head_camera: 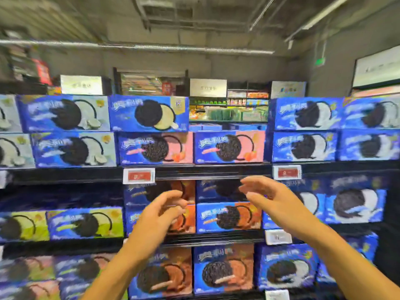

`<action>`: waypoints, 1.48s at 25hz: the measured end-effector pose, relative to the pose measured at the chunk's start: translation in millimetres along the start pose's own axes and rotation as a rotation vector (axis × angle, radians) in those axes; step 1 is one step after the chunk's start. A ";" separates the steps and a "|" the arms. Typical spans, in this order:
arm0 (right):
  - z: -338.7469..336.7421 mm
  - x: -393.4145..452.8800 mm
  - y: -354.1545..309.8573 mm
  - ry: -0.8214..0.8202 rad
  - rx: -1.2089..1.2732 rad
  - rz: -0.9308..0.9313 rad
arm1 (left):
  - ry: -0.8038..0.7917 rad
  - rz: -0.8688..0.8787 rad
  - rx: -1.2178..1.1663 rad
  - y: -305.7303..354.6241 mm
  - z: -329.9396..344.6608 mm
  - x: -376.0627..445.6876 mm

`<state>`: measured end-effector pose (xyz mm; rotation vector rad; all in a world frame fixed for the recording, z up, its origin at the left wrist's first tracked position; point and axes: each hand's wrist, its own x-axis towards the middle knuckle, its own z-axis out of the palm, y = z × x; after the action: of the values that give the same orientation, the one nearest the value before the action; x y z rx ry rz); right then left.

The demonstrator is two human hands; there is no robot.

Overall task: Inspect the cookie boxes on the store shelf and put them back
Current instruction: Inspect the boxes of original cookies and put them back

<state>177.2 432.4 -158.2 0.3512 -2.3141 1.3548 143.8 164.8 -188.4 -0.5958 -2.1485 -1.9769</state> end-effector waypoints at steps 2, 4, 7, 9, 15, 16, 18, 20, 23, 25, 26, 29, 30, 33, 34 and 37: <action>-36.3 13.9 -2.5 0.084 -0.032 -0.039 | -0.050 0.055 -0.020 18.3 30.2 30.5; -76.6 26.7 -2.8 0.185 -0.058 -0.074 | -0.113 0.119 -0.035 41.7 65.0 62.1; -136.9 46.8 1.9 0.330 -0.108 -0.109 | -0.169 0.163 -0.047 76.1 112.6 104.1; -177.1 63.3 9.9 0.435 -0.173 -0.120 | -0.178 0.177 -0.048 96.5 141.5 131.2; -252.0 109.6 49.1 0.656 -0.117 0.017 | -0.116 0.247 0.054 134.2 202.4 202.1; -258.3 115.4 57.0 0.667 -0.108 0.048 | -0.106 0.248 0.075 136.2 210.8 211.1; -267.2 124.2 70.8 0.670 -0.099 0.083 | -0.088 0.241 0.108 136.8 225.2 225.9; -274.8 130.9 78.4 0.672 -0.094 0.102 | -0.065 0.218 0.113 135.7 236.1 239.5; -281.6 137.2 85.5 0.656 -0.093 0.104 | -0.063 0.179 0.110 132.3 244.5 253.2; -283.8 140.7 88.4 0.644 -0.097 0.104 | -0.072 0.168 0.116 130.6 249.3 259.2; -284.3 142.7 89.1 0.640 -0.088 0.103 | -0.077 0.162 0.122 129.9 251.4 261.0; -282.1 147.6 90.9 0.622 -0.065 0.111 | -0.129 0.148 0.142 128.2 257.5 263.8; -281.0 148.9 91.5 0.612 -0.050 0.125 | -0.156 0.131 0.124 127.8 259.2 266.1; -279.8 150.8 93.3 0.580 -0.013 0.146 | -0.168 0.134 0.115 129.2 262.0 269.8; -279.4 151.1 93.0 0.578 -0.009 0.146 | -0.158 0.141 0.117 129.9 262.2 270.1; -277.9 150.2 91.9 0.610 0.024 0.136 | -0.116 0.181 0.090 129.7 262.5 268.3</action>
<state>73.2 719.8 -36.4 -0.1989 -1.8339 1.3207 -10.0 476.9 3.0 -0.8759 -2.1498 -1.7826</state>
